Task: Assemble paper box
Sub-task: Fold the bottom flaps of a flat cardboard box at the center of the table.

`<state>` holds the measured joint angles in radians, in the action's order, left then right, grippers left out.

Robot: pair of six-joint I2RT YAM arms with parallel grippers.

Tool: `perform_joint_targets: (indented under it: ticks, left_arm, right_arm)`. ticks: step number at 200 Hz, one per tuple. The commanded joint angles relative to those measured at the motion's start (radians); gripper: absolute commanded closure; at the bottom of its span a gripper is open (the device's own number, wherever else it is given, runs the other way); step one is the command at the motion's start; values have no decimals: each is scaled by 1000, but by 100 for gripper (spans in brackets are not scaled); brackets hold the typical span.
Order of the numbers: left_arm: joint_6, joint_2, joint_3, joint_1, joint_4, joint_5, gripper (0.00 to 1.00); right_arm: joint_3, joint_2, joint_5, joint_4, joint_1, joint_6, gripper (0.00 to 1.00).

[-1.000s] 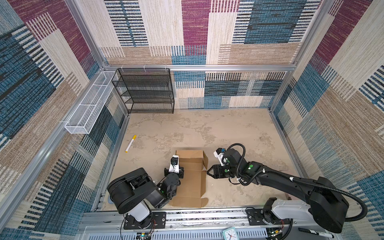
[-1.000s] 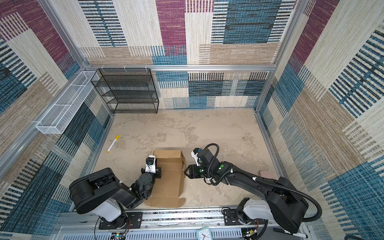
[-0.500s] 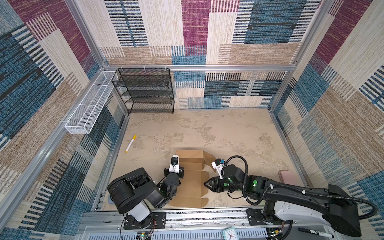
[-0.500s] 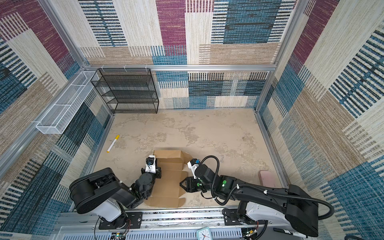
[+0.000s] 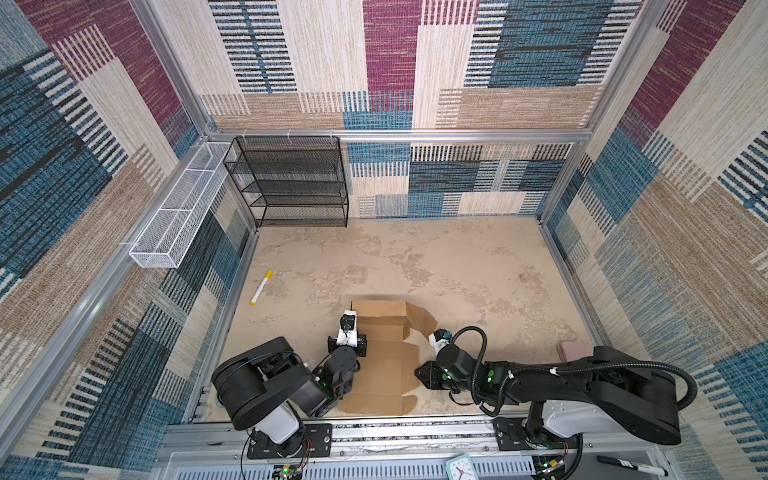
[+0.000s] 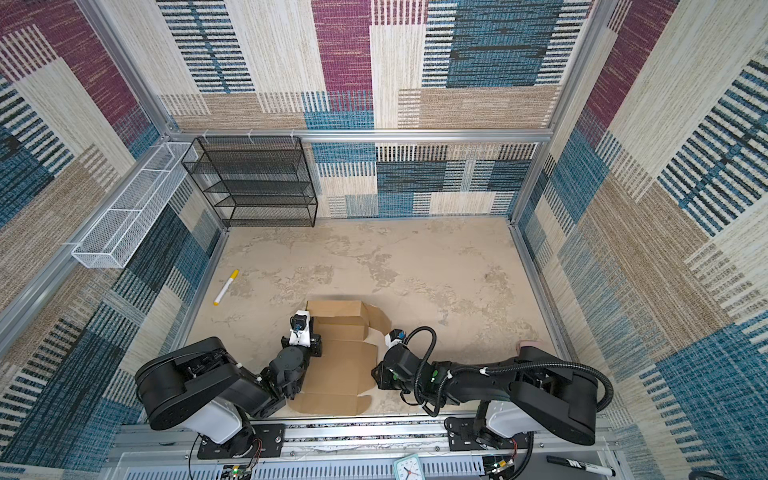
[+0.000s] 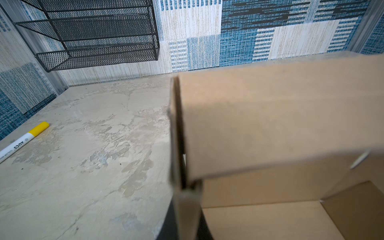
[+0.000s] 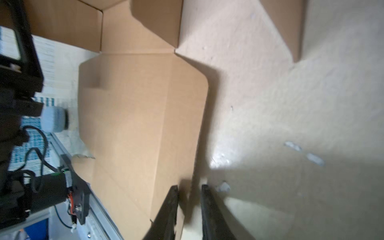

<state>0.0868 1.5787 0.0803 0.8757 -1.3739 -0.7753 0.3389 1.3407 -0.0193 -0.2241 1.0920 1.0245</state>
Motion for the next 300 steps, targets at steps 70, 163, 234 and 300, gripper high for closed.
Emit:
perform_joint_targets:
  ticks: [70,163,234,300]
  left_arm:
    - [23,-189,-38,-3,-33,43,100]
    - [87,-662,-32,-3,302,150,100]
    - [113,-837,-16,-3,510,178,100]
    - [113,-880,-8,-3,518,166,100]
  right_arm:
    - [-147,-248,-21,-173,1,-53,52]
    - [-248,-688,69,-148,-39,-224,45]
    - [-186,-558,180,-288,-41,-313,48]
    - [-224,-499,202,-362,-43,-289,68]
